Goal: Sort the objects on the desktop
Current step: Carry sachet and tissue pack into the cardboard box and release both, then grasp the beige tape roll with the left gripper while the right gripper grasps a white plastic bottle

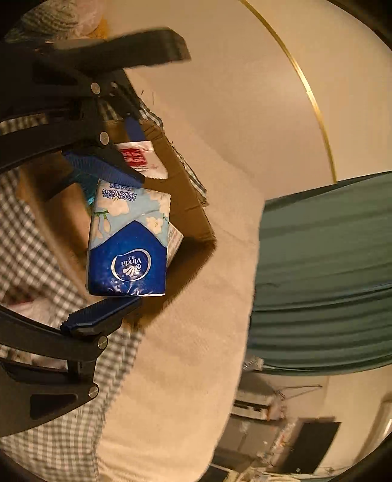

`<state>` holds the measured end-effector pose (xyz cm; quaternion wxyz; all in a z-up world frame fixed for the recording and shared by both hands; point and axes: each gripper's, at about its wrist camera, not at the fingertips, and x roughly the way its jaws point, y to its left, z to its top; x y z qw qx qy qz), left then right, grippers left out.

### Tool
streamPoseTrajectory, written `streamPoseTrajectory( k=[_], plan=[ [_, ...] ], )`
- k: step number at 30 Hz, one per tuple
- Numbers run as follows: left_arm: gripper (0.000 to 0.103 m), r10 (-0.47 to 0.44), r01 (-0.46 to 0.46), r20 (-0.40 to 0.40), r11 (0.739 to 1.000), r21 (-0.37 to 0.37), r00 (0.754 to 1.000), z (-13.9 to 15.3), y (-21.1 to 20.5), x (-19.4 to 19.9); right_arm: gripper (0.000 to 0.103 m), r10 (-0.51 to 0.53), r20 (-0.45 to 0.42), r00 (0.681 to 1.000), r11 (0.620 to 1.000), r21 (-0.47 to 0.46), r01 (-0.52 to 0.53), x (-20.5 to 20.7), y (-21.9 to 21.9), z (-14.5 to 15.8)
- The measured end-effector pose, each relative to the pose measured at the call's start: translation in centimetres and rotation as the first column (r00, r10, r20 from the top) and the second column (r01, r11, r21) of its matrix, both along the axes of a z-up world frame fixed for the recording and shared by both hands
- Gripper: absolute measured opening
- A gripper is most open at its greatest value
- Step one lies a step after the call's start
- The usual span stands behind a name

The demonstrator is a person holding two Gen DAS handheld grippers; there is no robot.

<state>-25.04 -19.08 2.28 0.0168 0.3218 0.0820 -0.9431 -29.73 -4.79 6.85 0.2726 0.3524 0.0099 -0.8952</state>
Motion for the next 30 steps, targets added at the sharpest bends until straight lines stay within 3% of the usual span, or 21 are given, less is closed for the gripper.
streamPoseTrajectory(
  k=[1,2,3,4,7,11,17,22,26,30],
  plan=[
    [0.068,0.003,-0.003,0.007,1.000,-0.002,1.000,-0.2,-0.3,-0.1,0.073,0.002,0.017,1.000,1.000,-0.012,-0.002,-0.8,-0.5,-0.5],
    [0.084,0.012,-0.011,0.014,1.000,-0.010,1.000,-0.4,-0.4,0.0,0.076,-0.012,0.028,1.000,1.000,-0.027,0.012,-1.4,-0.6,-0.7],
    [0.091,0.031,-0.031,0.021,0.999,-0.025,0.999,-0.6,-0.6,-0.1,0.080,-0.031,0.031,0.999,0.999,-0.042,0.032,-1.5,-0.5,-0.9],
    [0.098,0.061,-0.060,0.021,0.997,-0.040,0.998,-0.5,-0.7,-0.1,0.091,-0.051,0.030,0.998,0.997,-0.058,0.053,-1.7,-0.1,-0.8],
    [0.099,0.078,-0.078,0.008,0.997,-0.026,0.997,-0.2,-1.0,0.5,0.093,-0.091,0.010,0.996,0.991,-0.100,0.092,-1.9,1.4,0.2],
    [0.099,0.069,-0.069,-0.013,0.998,0.005,0.998,0.4,-0.6,1.2,0.093,-0.160,-0.023,0.987,0.984,-0.083,0.157,0.0,4.6,2.0],
    [0.100,-0.032,0.031,-0.066,0.999,-0.016,0.997,2.5,3.5,3.1,0.093,-0.319,-0.057,0.946,0.948,-0.012,0.319,6.3,13.1,2.9],
    [0.103,-0.177,0.175,-0.094,0.984,-0.034,0.980,3.7,9.5,5.1,0.093,-0.446,-0.020,0.895,0.893,0.066,0.446,11.7,20.3,0.7],
    [0.103,-0.292,0.292,-0.055,0.956,-0.022,0.955,2.1,15.0,5.5,0.093,-0.517,0.034,0.856,0.854,0.089,0.512,15.3,24.7,-2.8],
    [0.103,-0.281,0.279,-0.028,0.959,-0.045,0.959,-1.4,20.1,5.5,0.093,-0.569,0.118,0.814,0.822,0.097,0.561,17.5,27.6,-7.0]
  ],
)
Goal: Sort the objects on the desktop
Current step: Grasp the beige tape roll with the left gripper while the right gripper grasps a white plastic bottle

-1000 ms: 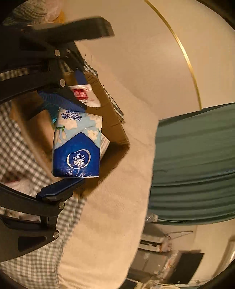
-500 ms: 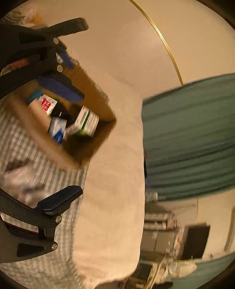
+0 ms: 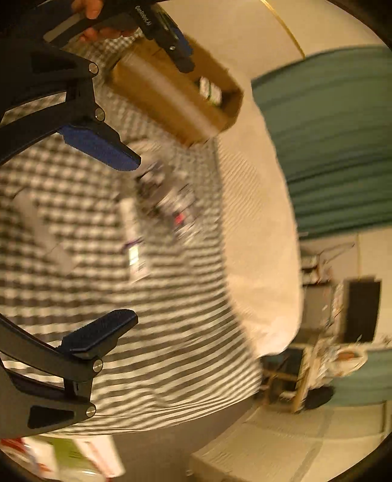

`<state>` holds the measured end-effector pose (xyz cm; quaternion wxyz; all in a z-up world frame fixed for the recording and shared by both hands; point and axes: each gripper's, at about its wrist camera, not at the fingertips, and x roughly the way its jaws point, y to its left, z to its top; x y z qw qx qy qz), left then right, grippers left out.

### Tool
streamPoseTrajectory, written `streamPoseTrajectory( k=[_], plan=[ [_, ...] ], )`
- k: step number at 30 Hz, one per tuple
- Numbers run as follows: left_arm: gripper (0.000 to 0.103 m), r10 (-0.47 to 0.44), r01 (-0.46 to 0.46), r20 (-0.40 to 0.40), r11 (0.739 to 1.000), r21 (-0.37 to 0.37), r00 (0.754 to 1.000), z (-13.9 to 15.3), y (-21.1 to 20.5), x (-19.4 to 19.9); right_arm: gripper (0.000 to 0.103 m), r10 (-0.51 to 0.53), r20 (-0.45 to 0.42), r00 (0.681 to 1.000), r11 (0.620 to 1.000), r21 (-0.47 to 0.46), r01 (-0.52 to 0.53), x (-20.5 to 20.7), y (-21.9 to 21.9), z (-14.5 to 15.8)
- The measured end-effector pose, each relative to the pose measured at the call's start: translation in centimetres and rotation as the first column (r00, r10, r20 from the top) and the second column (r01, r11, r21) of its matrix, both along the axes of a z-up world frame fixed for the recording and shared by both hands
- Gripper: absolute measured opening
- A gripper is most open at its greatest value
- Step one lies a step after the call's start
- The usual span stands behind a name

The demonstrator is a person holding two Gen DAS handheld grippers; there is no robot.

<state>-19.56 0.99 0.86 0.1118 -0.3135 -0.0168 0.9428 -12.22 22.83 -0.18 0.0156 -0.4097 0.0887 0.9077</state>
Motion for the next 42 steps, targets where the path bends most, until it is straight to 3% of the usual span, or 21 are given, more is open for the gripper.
streamPoseTrajectory(
  k=[2,5,8,12,17,18,20,27,31,34,38,39,42],
  plan=[
    [0.103,-0.004,0.004,0.004,0.998,-0.055,1.000,-2.3,2.1,0.1,0.093,-0.001,0.038,0.999,1.000,-0.030,0.002,0.7,0.5,-1.7],
    [0.103,-0.075,0.080,0.041,0.982,-0.170,0.996,-5.4,5.1,-0.1,0.092,-0.012,0.091,0.996,1.000,-0.008,0.013,1.3,-0.2,-4.3],
    [0.103,-0.110,0.118,0.045,0.958,-0.261,0.993,-7.0,6.4,0.1,0.076,0.023,0.155,0.988,0.999,-0.036,-0.018,1.1,-0.8,-6.7],
    [0.103,-0.152,0.171,0.095,0.957,-0.235,0.984,-7.9,6.4,-0.4,0.071,0.036,0.235,0.971,0.997,-0.076,-0.019,0.2,-1.1,-9.0],
    [0.103,-0.158,0.181,0.131,0.966,-0.186,0.979,-8.3,6.2,-1.3,0.059,0.025,0.285,0.958,1.000,-0.013,-0.023,-0.5,-1.8,-11.0],
    [0.103,-0.158,0.181,0.136,0.967,-0.178,0.978,-8.5,6.2,-1.6,0.054,0.028,0.277,0.960,1.000,-0.006,-0.027,-0.5,-1.8,-11.0],
    [0.103,-0.159,0.183,0.144,0.968,-0.172,0.977,-8.7,6.3,-2.0,0.024,0.021,0.259,0.966,1.000,0.015,-0.026,-0.6,-1.8,-10.8],
    [0.103,-0.226,0.250,0.137,0.950,-0.190,0.964,-9.1,7.5,-2.3,0.019,0.015,0.189,0.982,0.998,-0.068,-0.002,0.0,-0.2,-9.4],
    [0.103,-0.257,0.278,0.109,0.920,-0.276,0.960,-9.3,8.8,-3.0,0.019,0.017,0.155,0.988,0.996,-0.092,-0.003,0.2,0.5,-8.4],
    [0.103,-0.254,0.292,0.151,0.889,-0.353,0.955,-10.5,9.6,-4.1,0.019,0.008,0.154,0.988,0.993,-0.116,0.010,0.4,1.0,-8.5],
    [0.100,-0.263,0.304,0.168,0.901,-0.309,0.950,-10.9,8.9,-4.6,0.019,-0.003,0.155,0.988,0.990,-0.140,0.025,-0.1,1.3,-8.8],
    [0.086,-0.265,0.303,0.162,0.906,-0.296,0.950,-10.7,8.7,-4.6,0.019,-0.002,0.157,0.988,0.990,-0.141,0.025,0.0,1.4,-8.8],
    [0.086,-0.278,0.310,0.156,0.916,-0.254,0.948,-10.4,8.1,-4.5,0.019,-0.002,0.155,0.988,0.991,-0.131,0.022,0.3,1.5,-8.5]
  ],
)
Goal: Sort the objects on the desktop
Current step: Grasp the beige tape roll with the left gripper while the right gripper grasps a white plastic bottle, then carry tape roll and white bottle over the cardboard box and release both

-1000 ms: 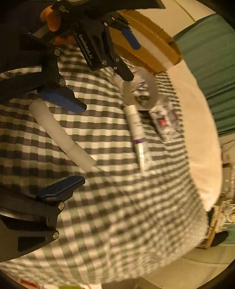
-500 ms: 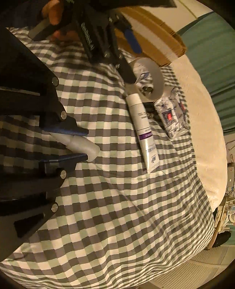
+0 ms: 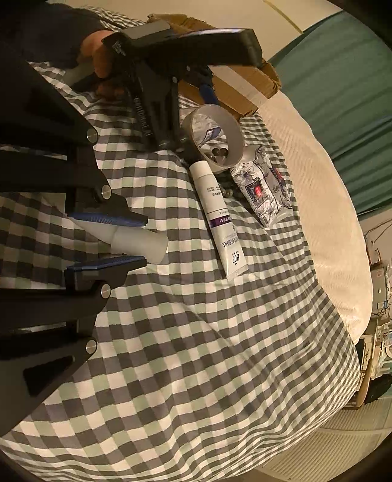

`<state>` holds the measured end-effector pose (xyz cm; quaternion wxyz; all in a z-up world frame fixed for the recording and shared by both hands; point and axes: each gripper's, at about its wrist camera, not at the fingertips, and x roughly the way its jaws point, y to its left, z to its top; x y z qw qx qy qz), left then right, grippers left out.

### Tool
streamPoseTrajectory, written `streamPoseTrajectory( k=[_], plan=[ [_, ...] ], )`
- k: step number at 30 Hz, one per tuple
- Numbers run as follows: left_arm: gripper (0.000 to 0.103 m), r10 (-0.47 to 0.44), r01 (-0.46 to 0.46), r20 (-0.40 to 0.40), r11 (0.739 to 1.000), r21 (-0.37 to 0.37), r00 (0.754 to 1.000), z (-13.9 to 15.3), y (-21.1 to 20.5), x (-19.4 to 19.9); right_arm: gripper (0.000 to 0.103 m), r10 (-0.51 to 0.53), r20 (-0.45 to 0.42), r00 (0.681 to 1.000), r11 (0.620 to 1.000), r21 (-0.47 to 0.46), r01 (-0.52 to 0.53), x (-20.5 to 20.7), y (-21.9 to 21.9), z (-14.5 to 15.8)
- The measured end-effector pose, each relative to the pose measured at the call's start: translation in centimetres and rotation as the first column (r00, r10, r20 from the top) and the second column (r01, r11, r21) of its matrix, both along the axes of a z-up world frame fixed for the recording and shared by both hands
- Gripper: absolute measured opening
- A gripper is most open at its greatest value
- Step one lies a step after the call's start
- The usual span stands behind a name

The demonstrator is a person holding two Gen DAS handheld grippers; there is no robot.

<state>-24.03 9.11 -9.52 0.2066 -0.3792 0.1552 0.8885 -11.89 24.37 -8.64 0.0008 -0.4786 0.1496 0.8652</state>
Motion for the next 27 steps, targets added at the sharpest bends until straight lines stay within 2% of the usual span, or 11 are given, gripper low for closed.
streamPoseTrajectory(
  k=[5,11,14,16,20,23,25,27],
  plan=[
    [0.086,0.007,-0.003,-0.049,0.997,0.074,0.999,1.8,-1.3,1.6,0.019,-0.010,-0.047,0.999,0.999,0.041,0.012,0.4,-0.2,1.4],
    [0.086,0.075,-0.052,-0.103,0.977,0.207,0.992,6.7,-5.3,3.4,0.017,-0.018,-0.147,0.989,0.996,0.082,0.031,1.3,-0.9,6.3],
    [0.086,0.136,-0.099,-0.147,0.967,0.235,0.980,9.7,-7.7,3.7,0.014,0.008,-0.206,0.978,0.994,0.105,0.014,1.1,-2.0,9.2],
    [0.086,0.189,-0.139,-0.184,0.957,0.254,0.965,11.8,-9.9,4.0,0.006,0.033,-0.245,0.969,0.990,0.140,0.002,0.8,-3.1,10.9],
    [0.086,0.282,-0.209,-0.223,0.930,0.302,0.933,14.6,-14.2,4.4,0.006,0.100,-0.311,0.945,0.978,0.206,-0.036,0.1,-5.4,14.3],
    [0.086,0.352,-0.271,-0.217,0.904,0.330,0.910,15.3,-17.1,4.1,0.006,0.140,-0.328,0.934,0.965,0.259,-0.054,-1.2,-6.9,15.4],
    [0.086,0.375,-0.292,-0.203,0.892,0.345,0.905,15.2,-18.4,4.0,0.007,0.154,-0.303,0.940,0.958,0.281,-0.066,-2.0,-7.3,15.0],
    [0.086,0.385,-0.305,-0.185,0.884,0.353,0.904,15.1,-19.2,3.5,0.015,0.139,-0.267,0.954,0.953,0.296,-0.057,-2.7,-6.9,13.5]
  ],
)
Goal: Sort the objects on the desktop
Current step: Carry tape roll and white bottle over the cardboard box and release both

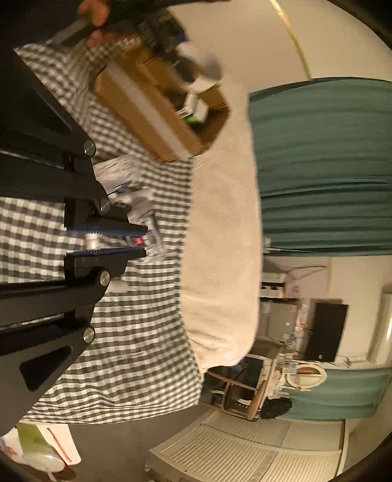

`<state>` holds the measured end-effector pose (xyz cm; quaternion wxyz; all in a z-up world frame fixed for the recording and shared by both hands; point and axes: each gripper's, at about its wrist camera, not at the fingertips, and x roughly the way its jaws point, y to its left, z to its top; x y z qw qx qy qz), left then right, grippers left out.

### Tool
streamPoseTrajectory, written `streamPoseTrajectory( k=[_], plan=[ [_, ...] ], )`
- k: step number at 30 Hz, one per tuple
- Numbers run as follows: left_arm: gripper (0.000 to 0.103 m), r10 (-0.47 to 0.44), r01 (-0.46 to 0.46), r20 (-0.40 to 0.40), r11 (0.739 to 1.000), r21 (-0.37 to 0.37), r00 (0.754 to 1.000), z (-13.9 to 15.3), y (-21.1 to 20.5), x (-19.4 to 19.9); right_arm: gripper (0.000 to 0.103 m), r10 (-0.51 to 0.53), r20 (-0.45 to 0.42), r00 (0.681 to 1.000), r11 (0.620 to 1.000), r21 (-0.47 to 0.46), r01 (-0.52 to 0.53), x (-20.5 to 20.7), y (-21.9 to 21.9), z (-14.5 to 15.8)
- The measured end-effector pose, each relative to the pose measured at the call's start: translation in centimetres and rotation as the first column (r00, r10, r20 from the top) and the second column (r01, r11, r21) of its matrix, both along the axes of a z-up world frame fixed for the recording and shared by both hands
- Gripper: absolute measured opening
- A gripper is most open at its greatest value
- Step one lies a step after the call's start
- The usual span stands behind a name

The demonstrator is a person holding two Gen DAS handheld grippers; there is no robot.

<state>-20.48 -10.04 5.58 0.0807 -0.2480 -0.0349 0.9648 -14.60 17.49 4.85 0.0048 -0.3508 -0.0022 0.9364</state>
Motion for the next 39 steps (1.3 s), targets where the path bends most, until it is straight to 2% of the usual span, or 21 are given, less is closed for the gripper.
streamPoseTrajectory(
  k=[2,7,9,11,16,18,19,24,26,28,32,35,39],
  plan=[
    [0.086,0.001,-0.001,0.016,1.000,0.011,1.000,-0.3,-0.2,-0.4,0.024,-0.023,0.069,0.997,1.000,-0.017,0.024,-1.0,1.2,-2.5],
    [0.086,-0.034,0.034,0.040,0.999,-0.002,0.999,-1.5,1.0,-0.5,0.024,-0.114,0.235,0.965,0.990,-0.056,0.130,-3.0,4.8,-10.0],
    [0.086,-0.047,0.047,0.049,0.999,-0.011,0.998,-1.9,1.9,-0.5,0.025,-0.127,0.264,0.956,0.989,-0.038,0.142,-3.7,5.7,-11.7],
    [0.086,-0.065,0.066,0.062,0.998,-0.024,0.996,-2.6,2.7,-0.6,0.032,-0.151,0.275,0.950,0.987,-0.007,0.159,-4.2,6.1,-12.8],
    [0.086,-0.095,0.100,0.084,0.994,-0.054,0.992,-3.8,4.0,-1.0,0.036,-0.164,0.319,0.934,0.980,-0.058,0.192,-5.3,7.6,-14.8],
    [0.086,-0.101,0.107,0.091,0.992,-0.063,0.991,-4.1,4.4,-1.0,0.031,-0.154,0.344,0.926,0.979,-0.076,0.191,-5.8,7.8,-15.4],
    [0.086,-0.104,0.111,0.093,0.991,-0.069,0.990,-4.2,4.6,-1.0,0.016,-0.156,0.339,0.928,0.979,-0.074,0.192,-5.7,7.8,-15.4],
    [0.086,-0.106,0.113,0.093,0.991,-0.074,0.990,-4.3,4.7,-0.9,0.015,-0.170,0.230,0.958,0.981,-0.050,0.186,-3.8,7.0,-11.7],
    [0.086,-0.104,0.111,0.087,0.991,-0.072,0.991,-4.2,4.7,-0.8,0.015,-0.151,0.189,0.970,0.980,-0.103,0.173,-3.0,6.8,-9.4],
    [0.086,-0.094,0.099,0.075,0.993,-0.069,0.993,-3.7,4.5,-0.6,0.015,-0.119,0.152,0.981,0.969,-0.198,0.148,-2.2,6.4,-6.7],
    [0.086,-0.059,0.062,0.050,0.996,-0.056,0.997,-2.4,3.2,-0.1,0.015,-0.001,0.054,0.999,0.959,-0.284,0.016,-1.8,2.8,-1.6],
    [0.086,0.018,-0.016,0.026,0.997,-0.070,0.999,-1.1,1.1,0.2,0.015,0.118,0.002,0.993,0.943,-0.315,-0.111,-2.1,-0.6,1.3],
    [0.086,0.173,-0.171,0.027,0.982,-0.081,0.984,-0.5,-3.4,-0.3,0.015,0.304,-0.043,0.952,0.880,-0.370,-0.298,-4.5,-6.9,3.9]
  ],
)
